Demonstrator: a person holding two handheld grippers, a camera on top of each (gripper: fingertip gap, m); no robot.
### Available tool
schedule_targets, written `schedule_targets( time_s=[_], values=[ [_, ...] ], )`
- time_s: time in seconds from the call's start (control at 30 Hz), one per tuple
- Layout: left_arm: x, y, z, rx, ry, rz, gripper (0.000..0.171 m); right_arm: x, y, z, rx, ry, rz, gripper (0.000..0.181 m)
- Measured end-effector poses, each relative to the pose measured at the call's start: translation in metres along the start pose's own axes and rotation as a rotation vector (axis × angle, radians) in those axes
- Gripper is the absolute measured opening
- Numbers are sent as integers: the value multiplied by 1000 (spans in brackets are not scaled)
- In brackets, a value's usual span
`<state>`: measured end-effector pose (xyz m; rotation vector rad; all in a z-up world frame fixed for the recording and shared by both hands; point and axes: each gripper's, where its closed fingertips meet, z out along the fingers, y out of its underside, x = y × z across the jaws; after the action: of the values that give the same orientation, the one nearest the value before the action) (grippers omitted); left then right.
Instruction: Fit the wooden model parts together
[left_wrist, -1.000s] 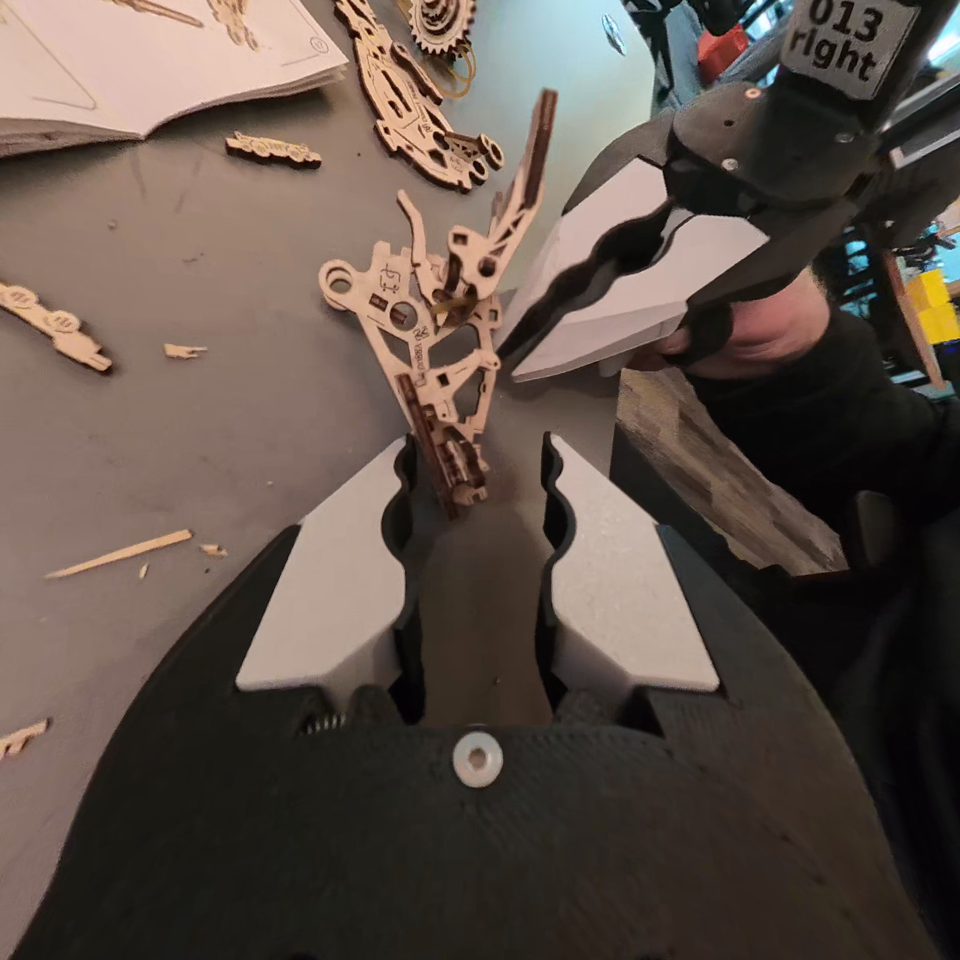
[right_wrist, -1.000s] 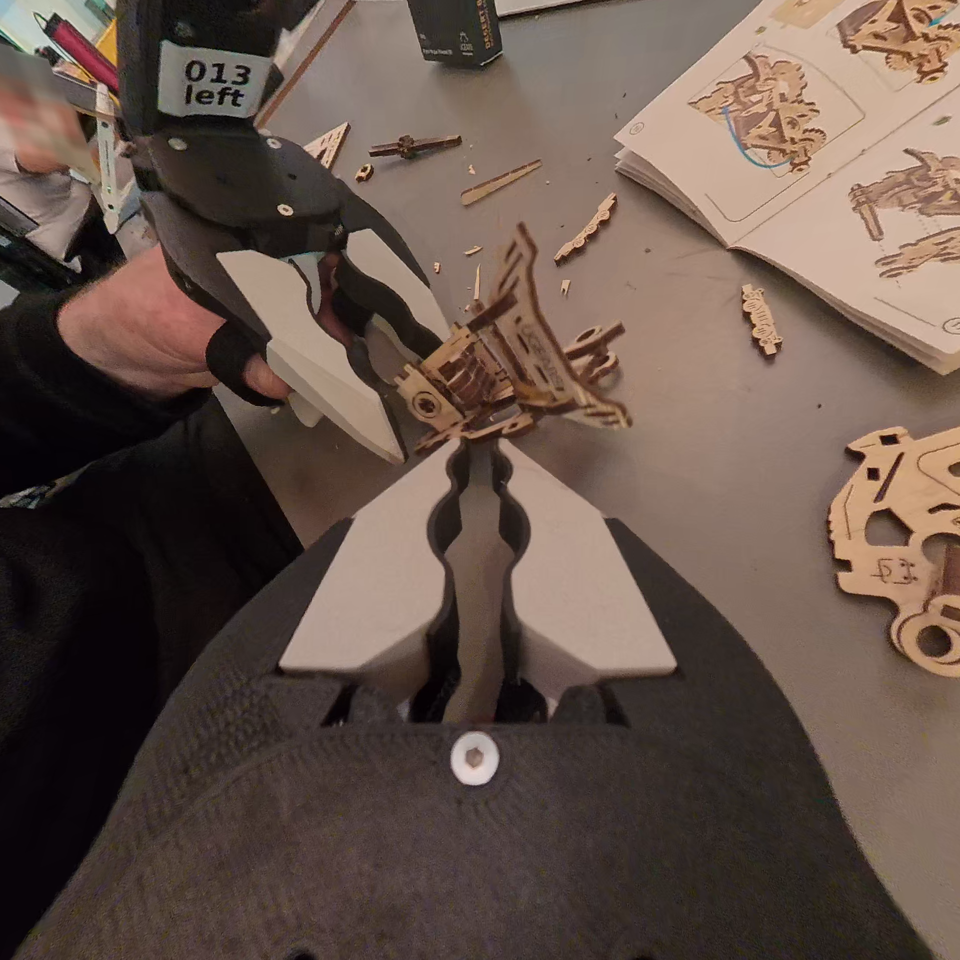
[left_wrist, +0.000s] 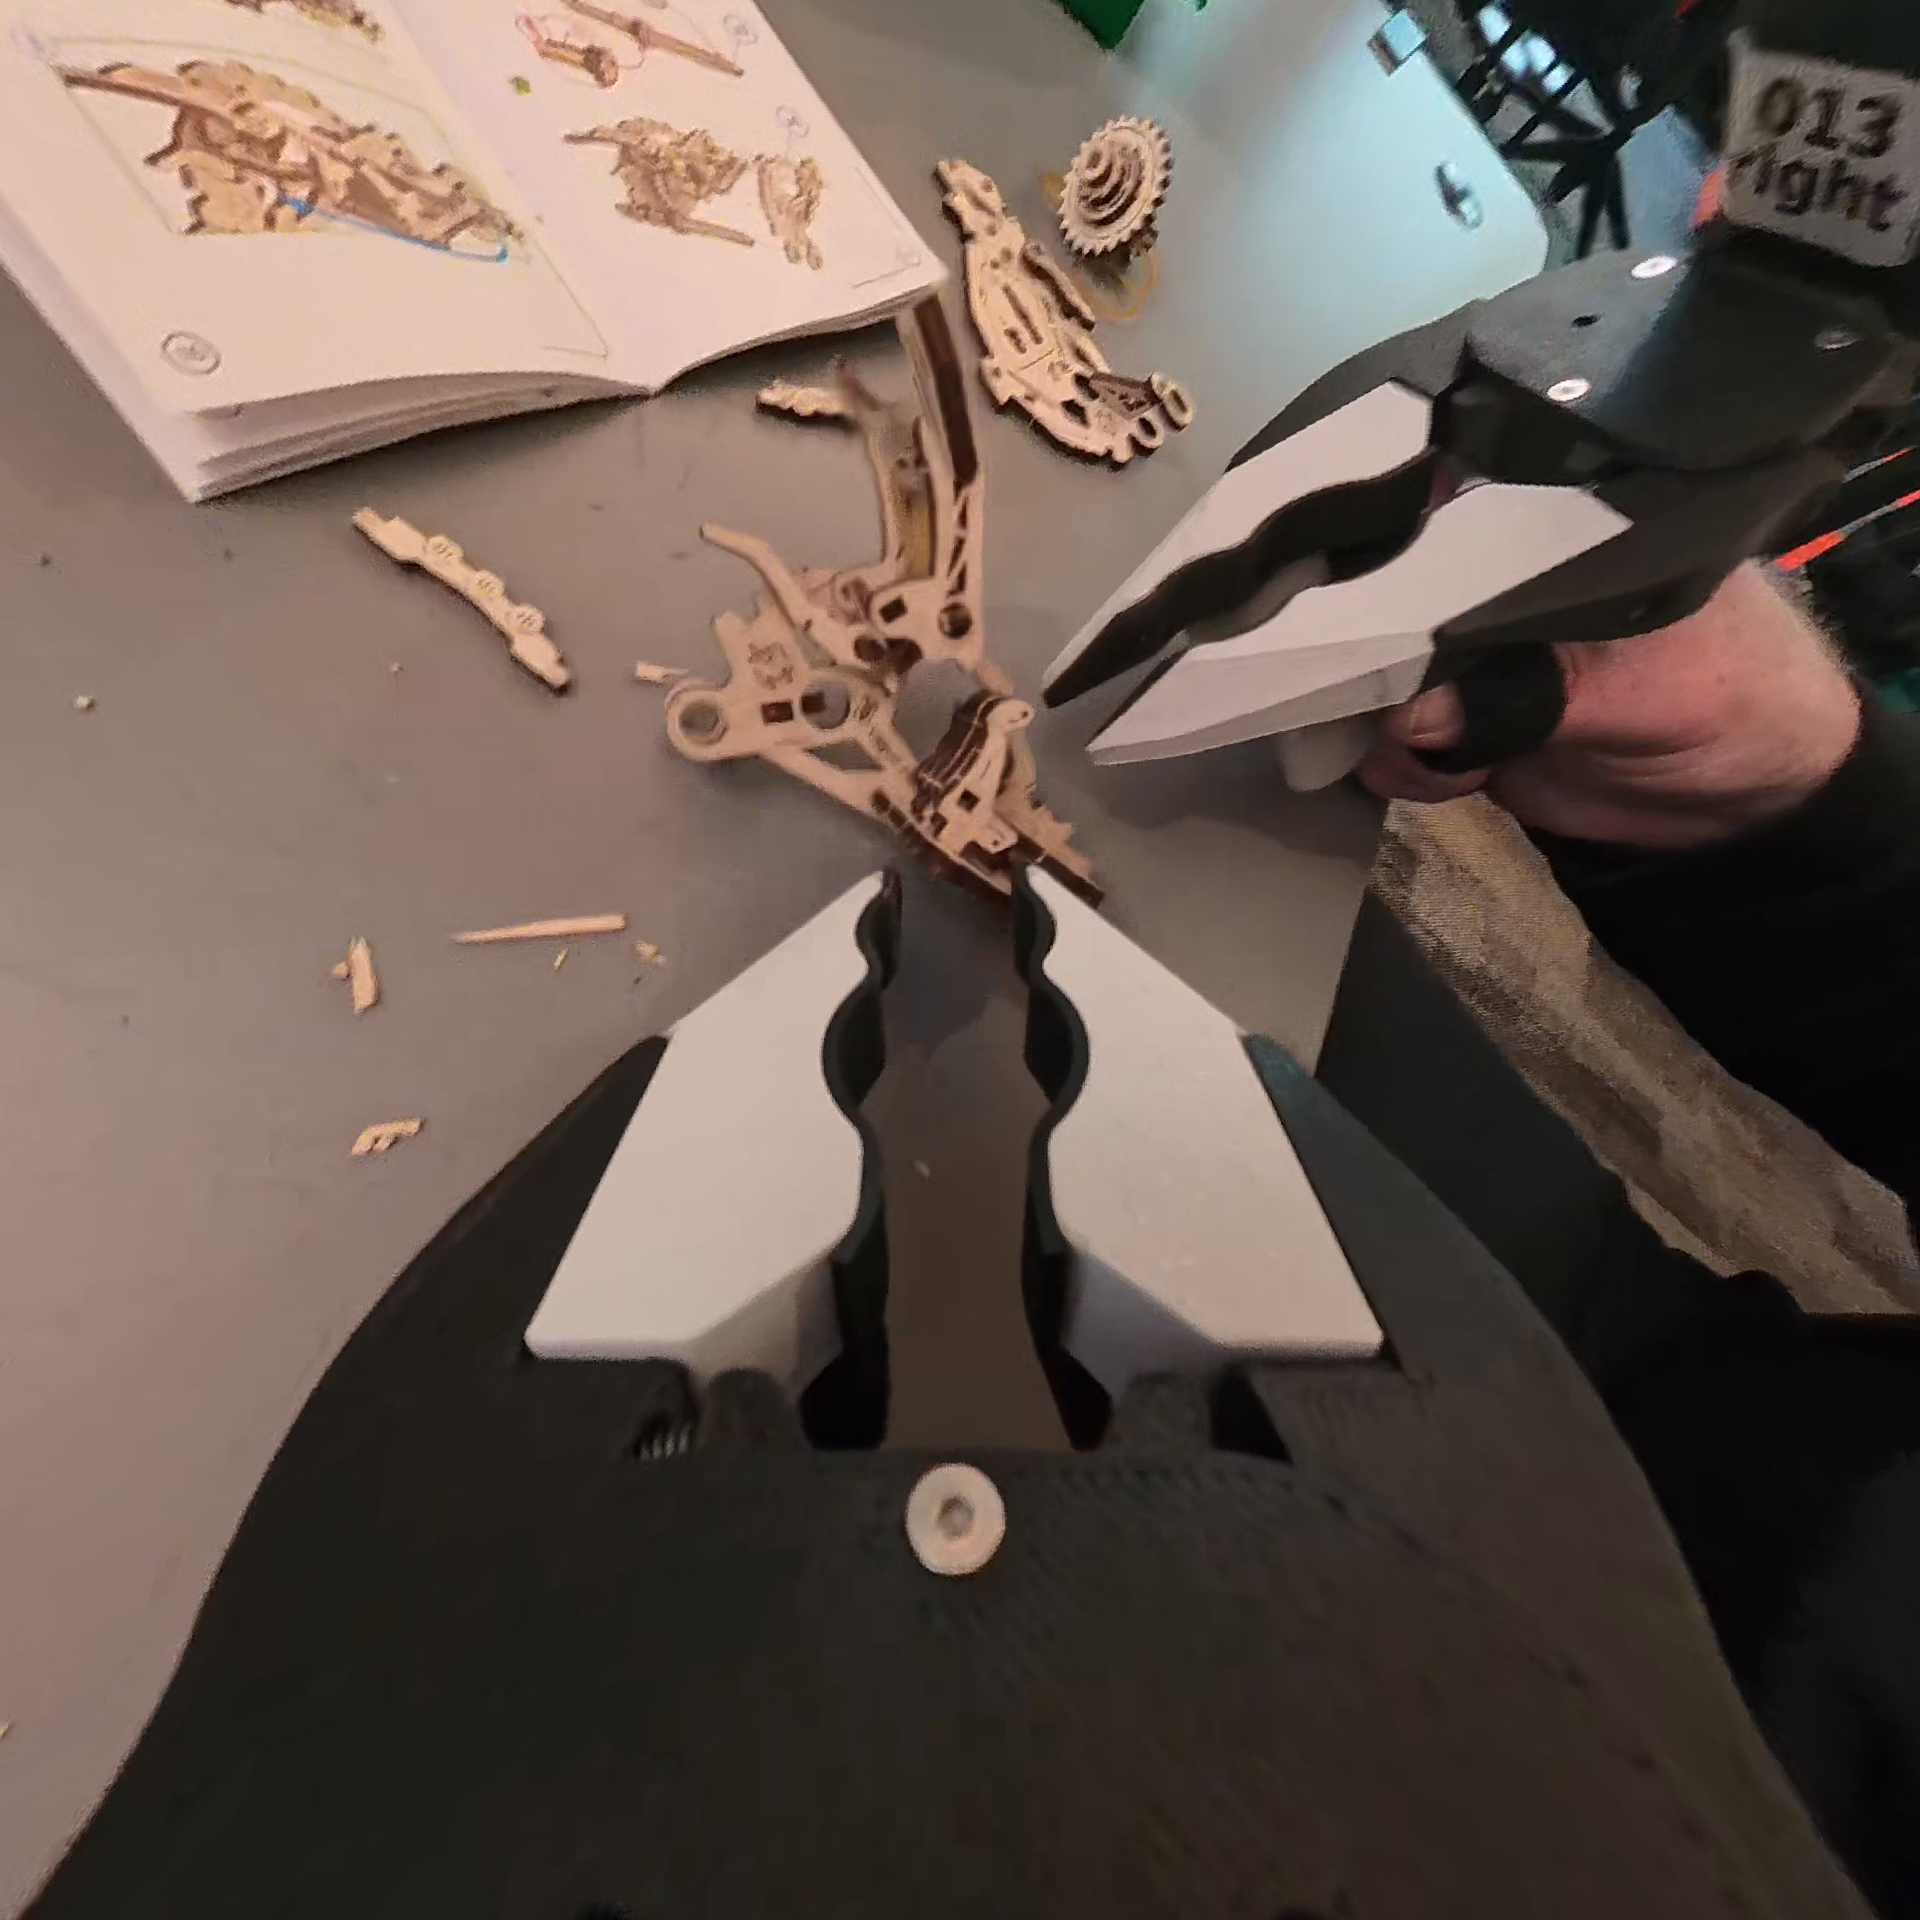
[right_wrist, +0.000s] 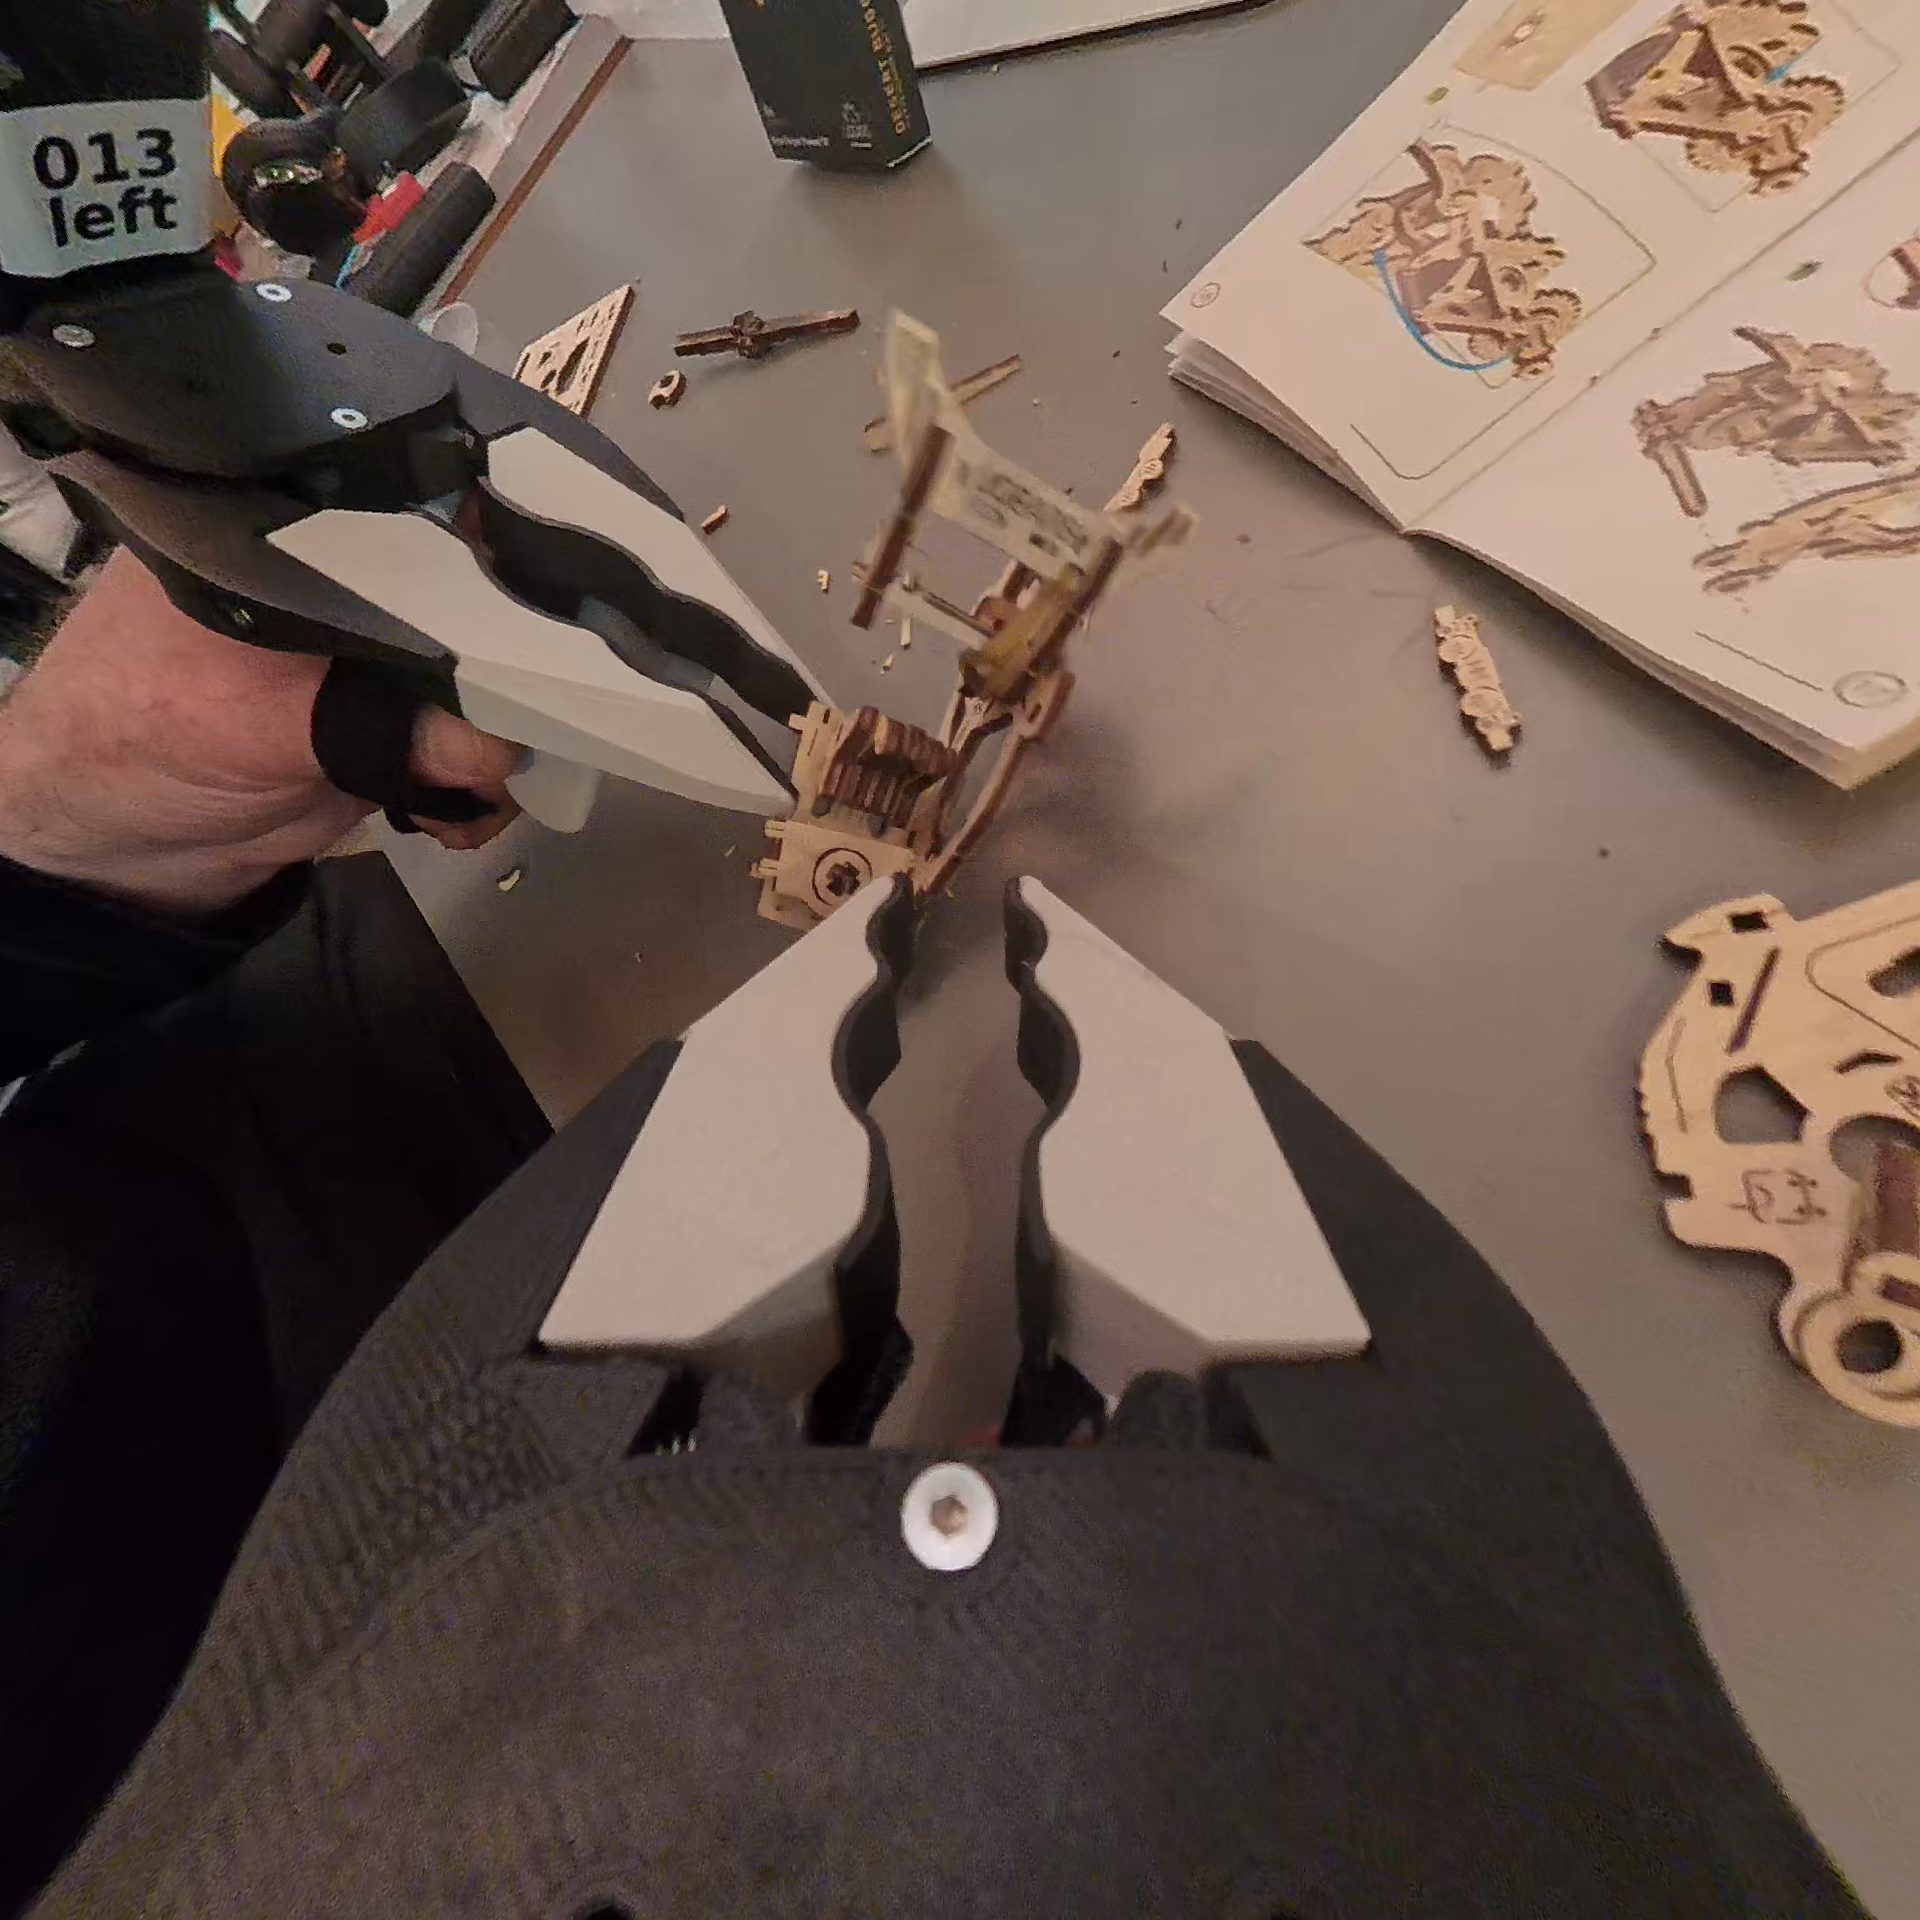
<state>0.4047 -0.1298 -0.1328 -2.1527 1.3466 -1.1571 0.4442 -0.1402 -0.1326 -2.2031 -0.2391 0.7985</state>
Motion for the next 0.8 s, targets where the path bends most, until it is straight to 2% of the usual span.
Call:
schedule_targets(
  time_s=[0.17, 0.33, 0.43, 0.57, 0.67, 0.8],
  values=[
    [-12, 17, -6, -27, -29, -17, 16, -9, -3, 12, -14, -2, -47, 17],
    [-12, 23, -16, -5, -39, 21, 24, -16, -5, 19, -31, -36, -94, 14],
    [-6, 31, -23, 15, -60, 105, 24, -19, -6, 21, -38, -68, -87, 10],
    [2, 43, -16, -12, -103, 242, 28, -15, -9, 24, -37, -47, -99, 6],
    [4, 36, -10, -28, -161, 344, 24, -12, -7, 27, -61, -46, -98, 3],
    [1, 38, 0, -72, -175, 374, 13, -12, -2, 32, -104, -37, -115, 0]
  ],
)
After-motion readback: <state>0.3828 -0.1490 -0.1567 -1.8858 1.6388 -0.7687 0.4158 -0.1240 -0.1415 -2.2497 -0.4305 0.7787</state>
